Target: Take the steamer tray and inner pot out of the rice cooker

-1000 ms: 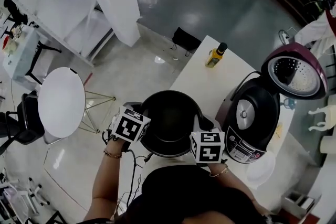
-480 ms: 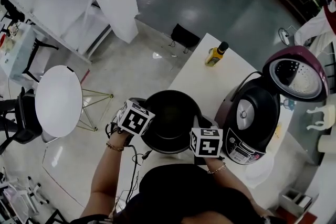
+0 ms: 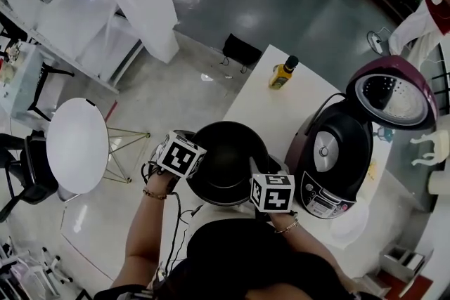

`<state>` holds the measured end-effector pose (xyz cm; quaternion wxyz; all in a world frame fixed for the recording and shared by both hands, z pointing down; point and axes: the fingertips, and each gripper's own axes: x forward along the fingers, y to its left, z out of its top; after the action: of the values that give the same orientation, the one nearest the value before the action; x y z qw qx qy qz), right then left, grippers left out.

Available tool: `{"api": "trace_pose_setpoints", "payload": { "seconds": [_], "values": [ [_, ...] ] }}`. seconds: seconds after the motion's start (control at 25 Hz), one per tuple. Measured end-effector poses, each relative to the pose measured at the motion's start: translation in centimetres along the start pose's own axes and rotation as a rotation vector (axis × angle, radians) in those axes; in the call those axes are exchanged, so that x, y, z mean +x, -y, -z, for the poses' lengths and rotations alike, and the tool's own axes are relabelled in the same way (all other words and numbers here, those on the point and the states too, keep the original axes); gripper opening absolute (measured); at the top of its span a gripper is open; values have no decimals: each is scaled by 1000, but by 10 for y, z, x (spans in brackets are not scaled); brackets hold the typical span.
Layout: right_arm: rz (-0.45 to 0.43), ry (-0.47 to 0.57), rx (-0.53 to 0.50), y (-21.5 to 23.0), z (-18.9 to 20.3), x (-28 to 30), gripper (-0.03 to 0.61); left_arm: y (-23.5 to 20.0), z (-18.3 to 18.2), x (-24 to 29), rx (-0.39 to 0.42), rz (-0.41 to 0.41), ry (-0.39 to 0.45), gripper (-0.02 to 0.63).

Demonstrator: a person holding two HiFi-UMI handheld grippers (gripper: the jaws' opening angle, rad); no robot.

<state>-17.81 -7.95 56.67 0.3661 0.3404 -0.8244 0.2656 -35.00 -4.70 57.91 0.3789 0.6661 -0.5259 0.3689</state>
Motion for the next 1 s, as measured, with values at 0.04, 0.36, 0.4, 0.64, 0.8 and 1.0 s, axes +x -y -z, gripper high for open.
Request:
{"api": "trace_pose_setpoints", "payload": {
  "seconds": [0.04, 0.36, 0.4, 0.64, 0.8, 1.0],
  "values": [
    [9, 22, -16, 0, -4, -4, 165, 0, -1, 0, 2, -1, 5, 11],
    [79, 304, -174, -6, -55, -56, 196, 3, -12, 6, -23, -12, 13, 12],
    [80, 323, -181, -6, -59, -62, 196, 4, -14, 9, -23, -11, 9, 12],
    [33, 397, -138, -7, -73, -94, 195, 13, -37, 24, -22, 2, 3, 15],
    [7, 413, -98, -8, -73, -111, 195, 21, -53, 32, 3, 17, 7, 15],
    [21, 410, -87, 1, -68, -114, 195, 35, -69, 42, 41, 44, 9, 15]
  ]
}}
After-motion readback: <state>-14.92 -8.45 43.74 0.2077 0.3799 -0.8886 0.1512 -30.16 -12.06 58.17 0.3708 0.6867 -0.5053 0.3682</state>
